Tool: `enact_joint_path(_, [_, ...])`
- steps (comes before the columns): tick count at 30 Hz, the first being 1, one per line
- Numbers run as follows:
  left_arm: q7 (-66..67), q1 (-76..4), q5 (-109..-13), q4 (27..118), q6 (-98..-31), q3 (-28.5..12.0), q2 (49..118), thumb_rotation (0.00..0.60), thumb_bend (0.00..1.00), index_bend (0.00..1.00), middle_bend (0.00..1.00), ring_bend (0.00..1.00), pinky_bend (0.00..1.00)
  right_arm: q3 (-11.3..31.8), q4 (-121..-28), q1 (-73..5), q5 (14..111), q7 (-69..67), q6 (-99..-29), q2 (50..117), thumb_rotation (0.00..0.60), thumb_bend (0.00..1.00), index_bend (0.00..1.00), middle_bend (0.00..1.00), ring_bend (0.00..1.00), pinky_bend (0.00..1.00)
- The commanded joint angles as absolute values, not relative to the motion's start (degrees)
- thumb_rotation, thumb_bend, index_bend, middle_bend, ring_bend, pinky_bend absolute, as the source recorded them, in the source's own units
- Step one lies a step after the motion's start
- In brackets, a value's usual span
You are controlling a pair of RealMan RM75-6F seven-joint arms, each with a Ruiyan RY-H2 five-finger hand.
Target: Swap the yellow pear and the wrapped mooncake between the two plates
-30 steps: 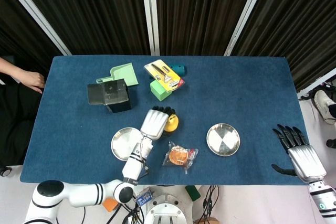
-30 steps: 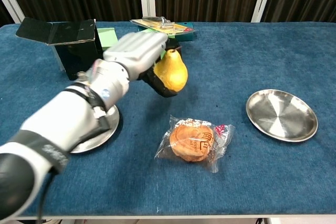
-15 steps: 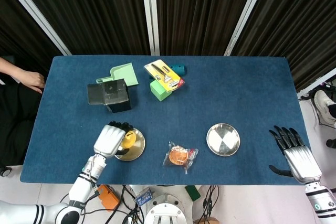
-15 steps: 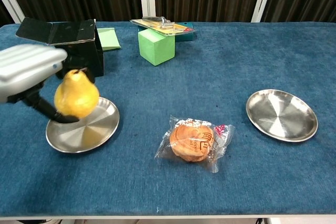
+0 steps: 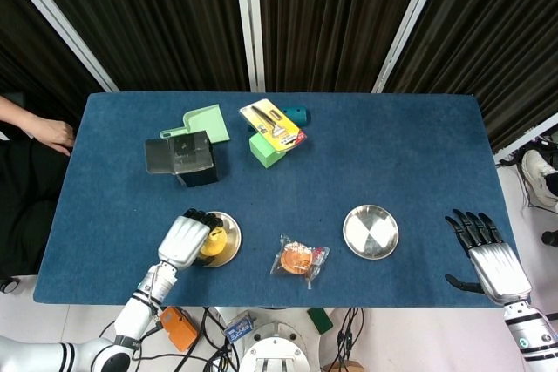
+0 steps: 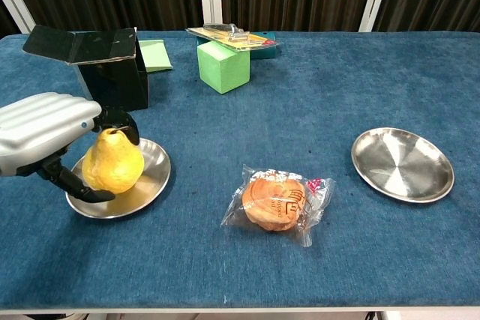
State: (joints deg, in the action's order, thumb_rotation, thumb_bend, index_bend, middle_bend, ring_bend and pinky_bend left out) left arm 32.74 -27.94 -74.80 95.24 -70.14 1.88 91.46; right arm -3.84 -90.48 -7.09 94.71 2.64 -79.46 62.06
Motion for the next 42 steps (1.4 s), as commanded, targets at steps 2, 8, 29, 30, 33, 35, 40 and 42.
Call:
enact_joint_path(2, [32.62,-28.02,-75.14,95.05,-69.4,1.81,91.2,0.6,0.03,0.19,0.2,0.17,0.26,-3.85,-90.44,-7.18,94.7,2.71,-79.24,62.12,0.516,0.3,0.0,0.0,0.0,0.05])
enact_joint_path(8, [32.7,-27.5,-77.74,96.45,-69.73,2.91,89.58,0.6,0.0,0.12,0.15,0.1,0.25,-3.79,-90.53,-7.37,94.64,2.98,-78.87,62.31,0.517,0.3,0.0,0.0,0.0,0.05])
enact_joint_path(29, [16.59,-12.46,-93.43,97.2,-89.85,12.32,70.76,0.6,0.0,0.12,0.14,0.09,0.25,3.07,-103.52,-27.23,88.64,20.74,-50.39,78.16,0.518,0.3,0.0,0.0,0.0,0.05])
enact_joint_path(30, [15.44,-12.09,-93.16,96.64,-89.96,12.16,70.63,0.6,0.0,0.12,0.14,0.09,0.25,3.64,-103.23,-28.0,86.74,22.53,-49.24,79.91,0.518,0.3,0.0,0.0,0.0,0.05])
enact_joint_path(33, [12.62,-11.04,-92.41,95.14,-90.05,11.64,70.09,0.6,0.0,0.12,0.14,0.09,0.24,5.49,-101.33,-30.33,80.45,28.4,-47.1,86.06,0.517,0.3,0.0,0.0,0.0,0.05])
enact_joint_path(35, [11.74,-10.55,-92.37,94.54,-90.0,11.3,69.76,0.6,0.0,0.12,0.14,0.09,0.24,6.28,-100.54,-31.6,76.42,31.67,-46.53,88.95,0.518,0.3,0.0,0.0,0.0,0.05])
enact_joint_path(40, [10.01,-9.96,-92.92,93.98,-89.68,10.28,69.27,0.6,0.0,0.12,0.14,0.09,0.24,6.54,-99.44,-34.45,68.78,37.5,-45.92,92.62,0.517,0.3,0.0,0.01,0.0,0.08])
enact_joint_path(42, [9.51,-9.81,-93.01,93.86,-89.44,9.94,69.19,0.6,0.0,0.12,0.14,0.09,0.24,6.35,-99.39,-35.06,67.33,38.46,-46.34,93.36,0.518,0.3,0.02,0.06,0.02,0.11])
